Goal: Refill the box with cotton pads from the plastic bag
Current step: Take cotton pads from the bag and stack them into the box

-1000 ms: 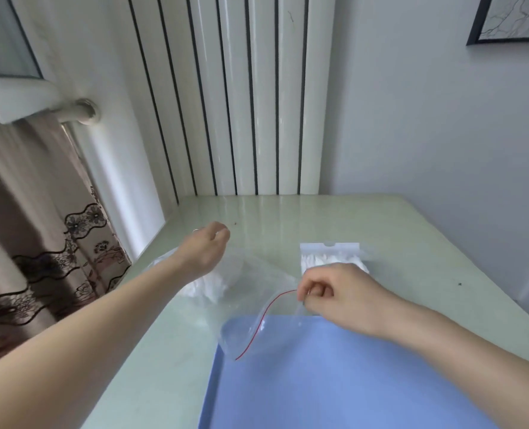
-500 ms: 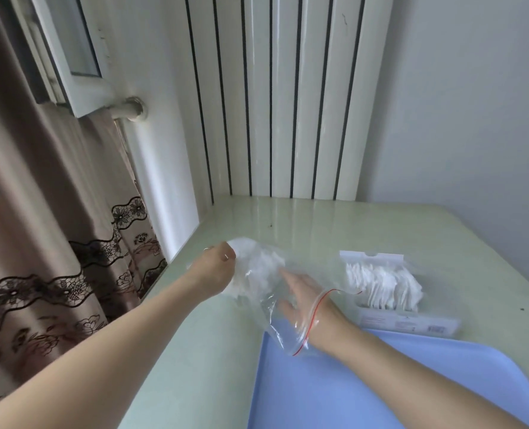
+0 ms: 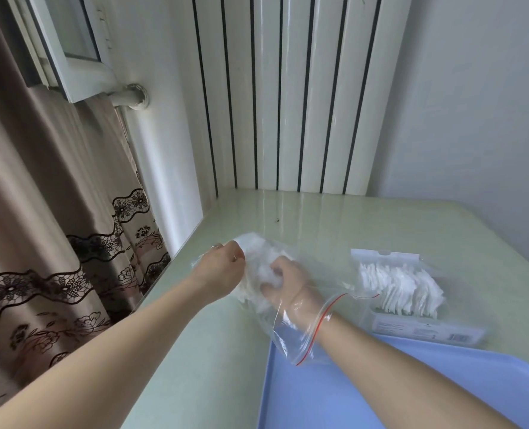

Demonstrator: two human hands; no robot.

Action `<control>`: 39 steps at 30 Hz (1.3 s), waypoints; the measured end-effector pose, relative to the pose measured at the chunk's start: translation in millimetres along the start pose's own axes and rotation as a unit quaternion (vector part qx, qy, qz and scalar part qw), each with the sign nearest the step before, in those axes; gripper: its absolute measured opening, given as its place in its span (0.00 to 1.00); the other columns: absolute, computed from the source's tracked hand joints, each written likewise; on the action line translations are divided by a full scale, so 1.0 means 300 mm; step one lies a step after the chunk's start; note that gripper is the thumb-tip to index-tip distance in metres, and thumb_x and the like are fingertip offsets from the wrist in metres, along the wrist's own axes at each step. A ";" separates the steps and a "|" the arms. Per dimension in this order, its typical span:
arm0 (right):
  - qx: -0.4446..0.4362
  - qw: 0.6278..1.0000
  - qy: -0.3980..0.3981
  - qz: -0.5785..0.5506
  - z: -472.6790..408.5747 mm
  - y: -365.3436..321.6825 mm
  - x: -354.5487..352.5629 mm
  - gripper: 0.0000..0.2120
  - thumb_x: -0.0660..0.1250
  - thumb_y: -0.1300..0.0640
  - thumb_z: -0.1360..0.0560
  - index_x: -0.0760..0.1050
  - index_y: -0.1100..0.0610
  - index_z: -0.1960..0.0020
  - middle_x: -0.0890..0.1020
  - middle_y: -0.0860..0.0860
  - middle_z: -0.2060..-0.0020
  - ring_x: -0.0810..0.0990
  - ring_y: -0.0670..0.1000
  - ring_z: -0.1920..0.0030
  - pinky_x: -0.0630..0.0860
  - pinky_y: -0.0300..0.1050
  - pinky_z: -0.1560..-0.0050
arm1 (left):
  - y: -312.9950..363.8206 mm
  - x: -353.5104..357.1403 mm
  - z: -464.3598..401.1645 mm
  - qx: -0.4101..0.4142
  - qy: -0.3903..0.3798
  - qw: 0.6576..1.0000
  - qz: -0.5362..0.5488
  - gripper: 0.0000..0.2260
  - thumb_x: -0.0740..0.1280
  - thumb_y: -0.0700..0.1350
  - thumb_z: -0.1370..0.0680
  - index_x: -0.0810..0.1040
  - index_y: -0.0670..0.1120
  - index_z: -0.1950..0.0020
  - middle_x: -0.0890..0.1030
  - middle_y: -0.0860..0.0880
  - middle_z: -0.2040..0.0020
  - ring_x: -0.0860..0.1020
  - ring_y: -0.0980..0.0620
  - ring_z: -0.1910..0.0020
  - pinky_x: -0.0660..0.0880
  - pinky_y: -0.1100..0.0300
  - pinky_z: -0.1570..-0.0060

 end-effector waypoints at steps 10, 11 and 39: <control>0.064 0.985 -0.068 -0.146 0.158 0.050 -0.163 0.19 0.67 0.54 0.41 0.77 0.60 0.52 0.80 0.56 0.59 0.81 0.56 0.56 0.76 0.50 0.52 | -0.004 -0.011 -0.015 -0.017 -0.024 0.998 -0.061 0.12 0.54 0.43 0.20 0.74 0.44 0.41 0.72 0.45 0.43 0.76 0.43 0.47 0.73 0.55 0.48; 0.067 0.979 -0.089 -0.172 0.195 0.062 -0.189 0.14 0.67 0.57 0.39 0.78 0.61 0.55 0.79 0.56 0.62 0.79 0.55 0.60 0.75 0.49 0.54 | -0.001 -0.015 -0.014 -0.019 -0.032 0.997 -0.064 0.13 0.54 0.43 0.20 0.74 0.43 0.40 0.72 0.44 0.42 0.76 0.44 0.47 0.72 0.57 0.52; 0.088 0.917 -0.125 -0.368 0.477 0.087 -0.624 0.15 0.60 0.67 0.24 0.80 0.61 0.41 0.84 0.61 0.48 0.82 0.56 0.49 0.78 0.57 0.42 | 0.705 0.195 0.405 0.367 -0.021 0.926 -0.082 0.26 0.69 0.67 0.33 0.63 0.51 0.49 0.73 0.55 0.54 0.74 0.52 0.58 0.68 0.57 0.64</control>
Point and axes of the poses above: each hand's wrist, its own z-axis away from the middle knuckle, its own x-axis out of the palm, y = z × x, the point moved 6 cm from there along -z, towards the middle knuckle
